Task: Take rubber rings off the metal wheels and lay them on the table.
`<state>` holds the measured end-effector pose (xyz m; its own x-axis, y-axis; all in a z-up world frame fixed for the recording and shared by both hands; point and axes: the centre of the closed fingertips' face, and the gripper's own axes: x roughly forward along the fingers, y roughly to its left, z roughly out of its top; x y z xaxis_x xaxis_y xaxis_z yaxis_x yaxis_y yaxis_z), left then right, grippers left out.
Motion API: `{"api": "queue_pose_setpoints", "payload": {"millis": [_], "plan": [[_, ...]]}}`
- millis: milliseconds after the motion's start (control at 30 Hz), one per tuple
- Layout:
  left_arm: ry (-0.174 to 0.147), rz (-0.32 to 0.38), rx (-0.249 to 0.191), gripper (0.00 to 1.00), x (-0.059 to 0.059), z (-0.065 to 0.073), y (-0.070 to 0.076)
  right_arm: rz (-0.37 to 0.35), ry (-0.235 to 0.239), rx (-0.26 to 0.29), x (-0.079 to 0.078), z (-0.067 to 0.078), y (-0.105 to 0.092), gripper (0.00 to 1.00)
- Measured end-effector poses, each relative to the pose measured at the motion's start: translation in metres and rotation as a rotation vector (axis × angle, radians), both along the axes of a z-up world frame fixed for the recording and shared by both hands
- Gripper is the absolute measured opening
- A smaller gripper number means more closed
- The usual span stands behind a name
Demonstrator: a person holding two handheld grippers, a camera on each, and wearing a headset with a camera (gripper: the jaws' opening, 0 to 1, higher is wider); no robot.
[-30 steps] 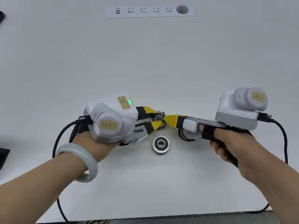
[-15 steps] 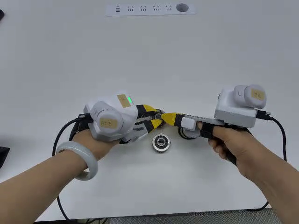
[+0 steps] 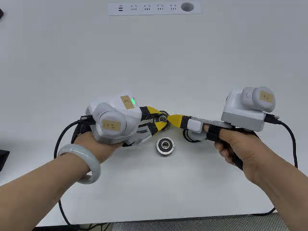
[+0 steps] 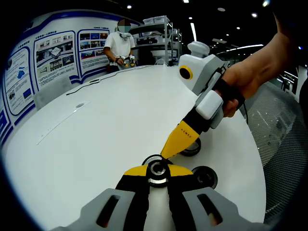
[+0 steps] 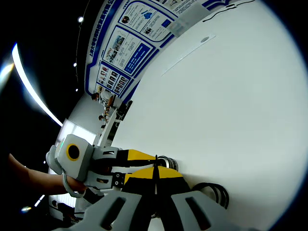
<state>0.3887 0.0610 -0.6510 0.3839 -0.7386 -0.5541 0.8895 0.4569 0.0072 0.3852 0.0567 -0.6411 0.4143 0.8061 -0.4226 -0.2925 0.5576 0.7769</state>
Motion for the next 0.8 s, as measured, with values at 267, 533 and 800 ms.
{"api": "queue_pose_setpoints", "payload": {"millis": [267, 533, 800], "plan": [[-0.016, 0.005, -0.015, 0.2, 0.003, 0.005, 0.002, -0.005, 0.004, -0.007, 0.002, -0.002, -0.001, 0.02], [-0.022, 0.015, -0.022, 0.24, 0.002, 0.006, 0.007, -0.003, 0.008, -0.008, 0.003, -0.004, -0.002, 0.02], [-0.017, 0.028, -0.028, 0.31, 0.0, 0.006, 0.013, -0.003, 0.008, -0.006, 0.003, -0.003, -0.002, 0.02]]}}
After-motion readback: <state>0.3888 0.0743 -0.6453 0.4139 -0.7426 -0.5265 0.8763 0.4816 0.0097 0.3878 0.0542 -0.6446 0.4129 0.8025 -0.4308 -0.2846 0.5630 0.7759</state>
